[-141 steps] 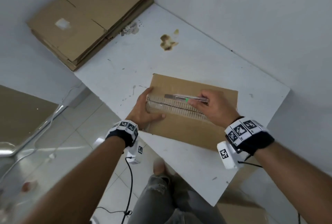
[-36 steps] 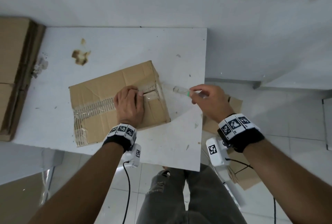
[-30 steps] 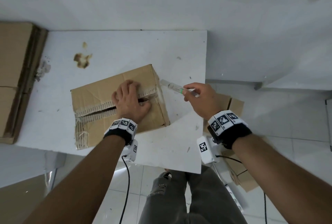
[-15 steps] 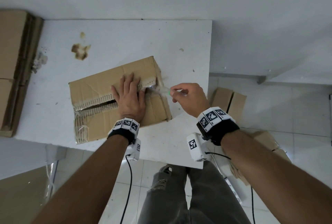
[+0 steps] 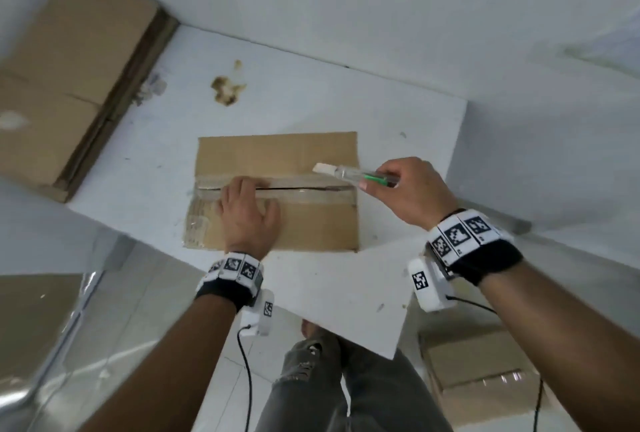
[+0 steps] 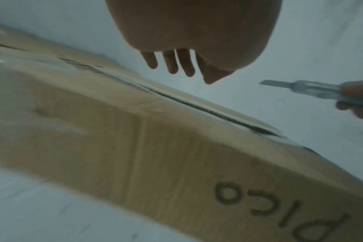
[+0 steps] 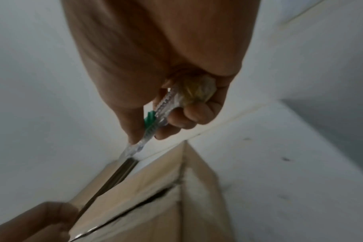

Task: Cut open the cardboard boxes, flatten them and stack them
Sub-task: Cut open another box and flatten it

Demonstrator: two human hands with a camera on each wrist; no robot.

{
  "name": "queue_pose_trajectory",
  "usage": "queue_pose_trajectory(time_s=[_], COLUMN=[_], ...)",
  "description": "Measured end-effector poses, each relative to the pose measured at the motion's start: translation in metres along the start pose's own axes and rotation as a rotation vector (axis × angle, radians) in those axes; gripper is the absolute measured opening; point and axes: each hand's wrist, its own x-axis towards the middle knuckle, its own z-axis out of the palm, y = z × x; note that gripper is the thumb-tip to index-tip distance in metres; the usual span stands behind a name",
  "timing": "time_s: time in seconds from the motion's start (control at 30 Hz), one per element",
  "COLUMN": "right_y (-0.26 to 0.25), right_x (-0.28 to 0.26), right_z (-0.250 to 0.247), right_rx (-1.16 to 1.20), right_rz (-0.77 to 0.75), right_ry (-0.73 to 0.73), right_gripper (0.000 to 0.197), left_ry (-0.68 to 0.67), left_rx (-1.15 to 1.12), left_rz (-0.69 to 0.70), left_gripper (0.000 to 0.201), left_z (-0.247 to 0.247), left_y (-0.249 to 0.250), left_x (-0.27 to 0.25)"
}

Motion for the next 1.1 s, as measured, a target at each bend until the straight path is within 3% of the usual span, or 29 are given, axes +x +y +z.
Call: queue_pose_trajectory(time_s=[0.07, 0.13, 0.17, 0.23, 0.33, 0.43, 0.5, 0.6, 0.63, 0.7, 0.8, 0.9, 1.1], right_y=[-0.036, -0.067, -0.079, -0.096, -0.095, -0.077, -0.056, -0.031, -0.025, -0.019, -0.027, -0.046, -0.078], right_x=[0.034, 0.071, 0.088, 0.113, 0.123, 0.099, 0.062, -0.006, -0.021, -0.029, -0.010, 0.014, 0.059], right_z=[0.018, 0.040, 0.052, 0.068, 0.077, 0.071, 0.067, 0.065, 0.065, 0.060, 0.041, 0.033, 0.063], right_rx=[-0.111, -0.210, -0.257, -0.318, -0.451, -0.396, -0.126, 0.073, 0.057, -0.054, -0.194, -0.387, -0.748], right_rz=[-0.098, -0.205, -0.238, -0.247, -0.199, -0.113, -0.024, 0.080, 0.043, -0.103, -0.207, -0.308, -0.591], right_ry=[-0.052, -0.104, -0.125, -0.174, -0.187, -0.165, -0.326, -0.643, -0.663, -0.489, -0.225, -0.197, -0.243], right_gripper=[0.033, 0.026, 0.024, 0.027, 0.032, 0.027, 0.020, 0.013, 0.009, 0.010, 0.014, 0.022, 0.023], left_ry=[0.094, 0.141, 0.139, 0.013, -0.198, -0.175, -0.226, -0.451, -0.537, -0.658, -0.650, -0.572, -0.409], left_rx=[0.031, -0.104, -0.212, -0.428, -0.538, -0.454, -0.296, -0.031, 0.027, 0.106, 0.161, 0.182, 0.304], left_rz=[-0.218, -0.474, -0.625, -0.871, -0.927, -1.005, -0.975, -0.711, -0.631, -0.543, -0.553, -0.547, -0.482], left_gripper=[0.034, 0.038, 0.043, 0.059, 0.091, 0.137, 0.153, 0.164, 0.167, 0.170, 0.170, 0.162, 0.135], left_z=[-0.016, -0.024, -0.024, -0.021, -0.014, -0.015, -0.022, -0.035, -0.033, -0.031, -0.027, -0.018, 0.001], left_y=[-0.022, -0.038, -0.044, -0.044, -0.037, -0.033, -0.033, -0.030, -0.030, -0.027, -0.021, -0.018, -0.008], left_x=[-0.026, -0.058, -0.072, -0.091, -0.082, -0.039, -0.014, 0.014, 0.021, 0.030, 0.030, 0.012, -0.007])
